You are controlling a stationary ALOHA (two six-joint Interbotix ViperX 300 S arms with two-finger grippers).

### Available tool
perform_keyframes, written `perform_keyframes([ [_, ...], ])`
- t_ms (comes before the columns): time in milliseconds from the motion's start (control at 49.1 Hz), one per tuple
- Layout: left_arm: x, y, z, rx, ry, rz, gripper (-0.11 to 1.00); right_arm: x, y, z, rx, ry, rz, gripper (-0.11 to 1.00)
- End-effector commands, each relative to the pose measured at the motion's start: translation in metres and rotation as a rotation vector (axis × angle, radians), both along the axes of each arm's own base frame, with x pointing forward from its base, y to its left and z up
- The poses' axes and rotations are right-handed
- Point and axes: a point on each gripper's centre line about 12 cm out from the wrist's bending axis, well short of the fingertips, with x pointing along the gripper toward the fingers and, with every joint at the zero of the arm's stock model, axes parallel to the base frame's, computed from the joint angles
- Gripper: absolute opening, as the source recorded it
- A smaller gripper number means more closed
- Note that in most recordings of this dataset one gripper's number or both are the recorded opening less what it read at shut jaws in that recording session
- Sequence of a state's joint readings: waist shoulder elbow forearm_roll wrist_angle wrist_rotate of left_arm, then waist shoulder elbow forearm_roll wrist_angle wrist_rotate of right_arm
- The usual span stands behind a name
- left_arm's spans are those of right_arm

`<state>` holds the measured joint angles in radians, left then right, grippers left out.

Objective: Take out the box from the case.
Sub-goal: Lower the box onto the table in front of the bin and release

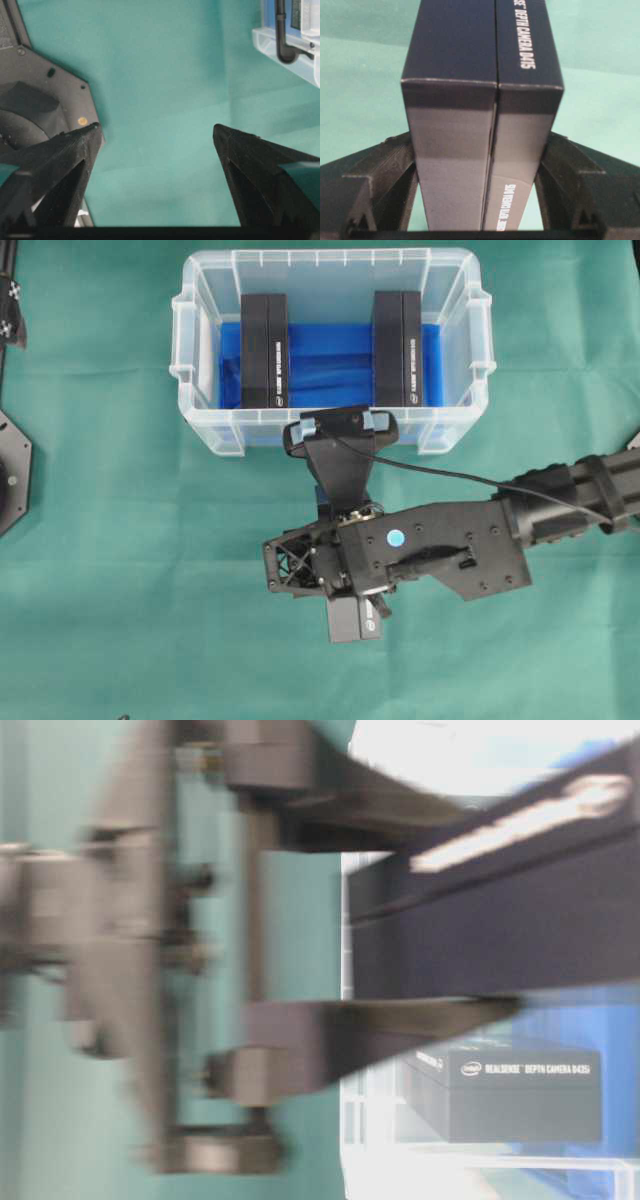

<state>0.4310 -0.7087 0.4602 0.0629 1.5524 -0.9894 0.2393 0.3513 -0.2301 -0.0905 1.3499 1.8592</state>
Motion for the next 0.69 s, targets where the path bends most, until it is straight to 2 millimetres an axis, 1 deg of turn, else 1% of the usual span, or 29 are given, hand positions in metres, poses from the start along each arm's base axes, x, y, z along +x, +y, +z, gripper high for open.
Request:
perform_keyframes([
  [0, 0.001, -0.001, 0.003, 0.004, -0.010, -0.006, 0.99, 0.000, 0.000, 0.007, 0.018, -0.063, 0.005, 0.68],
  [102, 0.001, -0.001, 0.002, 0.003, -0.007, -0.005, 0.99, 0.001, 0.001, -0.008, 0.025, -0.085, 0.007, 0.68],
  [244, 0.001, -0.001, 0.002, 0.003, -0.007, -0.006, 0.99, 0.001, 0.000, -0.017, 0.031, -0.106, 0.011, 0.68],
  [672, 0.002, -0.002, 0.002, 0.003, -0.006, -0.015, 0.99, 0.000, -0.001, -0.016, 0.028, -0.109, 0.019, 0.68],
])
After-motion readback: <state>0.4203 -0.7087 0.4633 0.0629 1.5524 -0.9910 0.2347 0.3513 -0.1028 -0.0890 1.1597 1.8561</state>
